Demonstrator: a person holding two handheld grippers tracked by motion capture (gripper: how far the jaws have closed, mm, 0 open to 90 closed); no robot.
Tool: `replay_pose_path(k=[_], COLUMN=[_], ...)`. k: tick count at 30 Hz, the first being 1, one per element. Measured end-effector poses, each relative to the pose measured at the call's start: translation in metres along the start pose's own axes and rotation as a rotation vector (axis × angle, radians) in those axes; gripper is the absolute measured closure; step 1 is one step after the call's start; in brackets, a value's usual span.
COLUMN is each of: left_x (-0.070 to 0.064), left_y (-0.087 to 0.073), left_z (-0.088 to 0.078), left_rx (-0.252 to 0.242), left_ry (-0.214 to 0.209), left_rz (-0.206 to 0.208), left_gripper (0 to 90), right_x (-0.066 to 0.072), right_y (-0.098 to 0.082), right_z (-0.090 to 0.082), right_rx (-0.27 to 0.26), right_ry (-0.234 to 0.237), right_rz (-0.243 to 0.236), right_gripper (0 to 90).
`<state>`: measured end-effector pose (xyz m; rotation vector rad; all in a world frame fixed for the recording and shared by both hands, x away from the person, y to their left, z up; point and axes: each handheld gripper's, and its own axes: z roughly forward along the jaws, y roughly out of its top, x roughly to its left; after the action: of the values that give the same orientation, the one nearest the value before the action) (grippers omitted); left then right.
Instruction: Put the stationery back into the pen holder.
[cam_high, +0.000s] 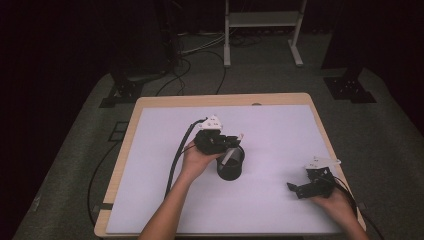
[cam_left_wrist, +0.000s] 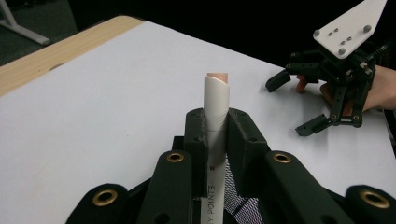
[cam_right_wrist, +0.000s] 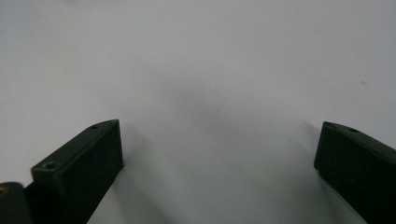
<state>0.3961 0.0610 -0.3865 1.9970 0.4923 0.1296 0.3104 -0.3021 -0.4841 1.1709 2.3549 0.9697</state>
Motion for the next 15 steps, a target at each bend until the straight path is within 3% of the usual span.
replay_pose_path(k=[15], left_x=[-0.003], left_y=[-0.012], left_z=[0.008], left_rx=[0.038], left_ry=[-0.007], left_rz=[-0.008], left_gripper=[78.1], right_x=[0.0], right_y=[0.0], right_z=[0.0], right_rx=[0.002], right_ry=[0.001], right_rz=[0.002], right_gripper=[0.2])
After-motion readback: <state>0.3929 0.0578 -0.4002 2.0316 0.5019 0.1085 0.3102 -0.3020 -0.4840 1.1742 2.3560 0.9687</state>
